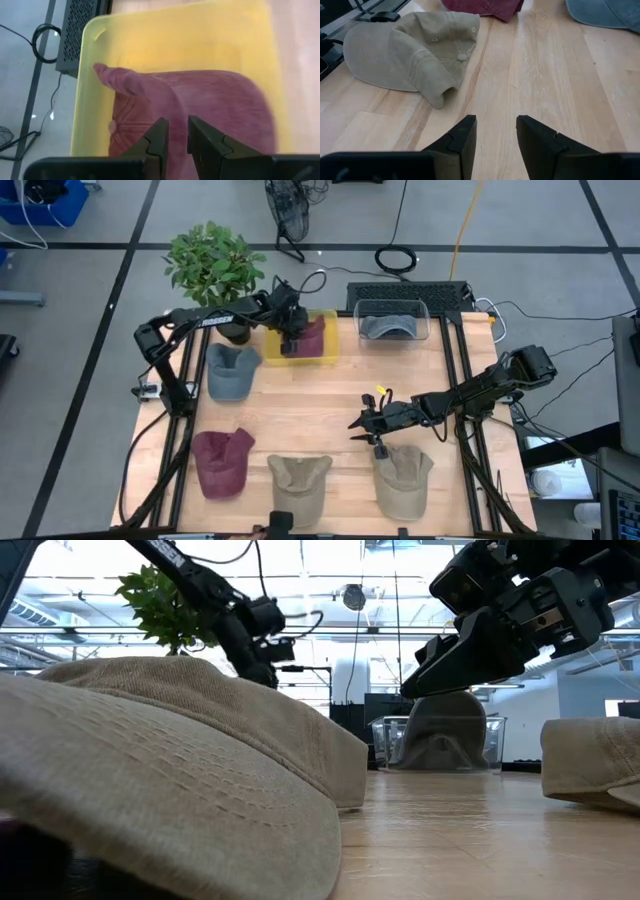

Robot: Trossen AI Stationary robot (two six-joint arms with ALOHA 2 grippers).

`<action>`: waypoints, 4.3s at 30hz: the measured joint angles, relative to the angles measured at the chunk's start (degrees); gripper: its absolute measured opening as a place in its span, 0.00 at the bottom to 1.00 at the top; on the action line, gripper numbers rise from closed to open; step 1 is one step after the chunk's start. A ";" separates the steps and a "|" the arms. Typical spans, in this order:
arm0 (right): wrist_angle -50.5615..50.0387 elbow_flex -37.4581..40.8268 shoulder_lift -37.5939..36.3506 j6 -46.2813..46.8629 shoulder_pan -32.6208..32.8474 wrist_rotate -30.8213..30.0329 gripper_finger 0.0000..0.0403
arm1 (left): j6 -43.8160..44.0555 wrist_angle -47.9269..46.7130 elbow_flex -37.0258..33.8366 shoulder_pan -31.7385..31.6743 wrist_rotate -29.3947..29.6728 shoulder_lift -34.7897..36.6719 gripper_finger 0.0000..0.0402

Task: Pick & Place hat
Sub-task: Adjust the yellow bin on the table, then put the red cap into the yellow bin

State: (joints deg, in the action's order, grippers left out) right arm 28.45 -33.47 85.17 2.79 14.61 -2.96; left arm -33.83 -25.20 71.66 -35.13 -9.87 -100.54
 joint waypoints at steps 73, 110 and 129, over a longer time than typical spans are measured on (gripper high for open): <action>-0.24 0.00 0.00 1.29 0.00 -0.02 0.31 | 30.00 -14.98 -1.49 12.93 14.79 -8.60 0.19; -1.74 0.02 0.02 3.63 0.00 -0.01 0.31 | 41.13 -27.15 -1.44 44.77 6.24 10.79 0.19; -1.52 0.04 0.02 -0.48 0.00 -0.01 0.31 | 69.50 -45.32 -1.46 60.03 9.93 10.92 0.30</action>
State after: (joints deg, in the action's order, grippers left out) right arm 26.93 -33.43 85.19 2.31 14.61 -2.97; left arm 35.66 -70.51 70.19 24.89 0.06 -89.62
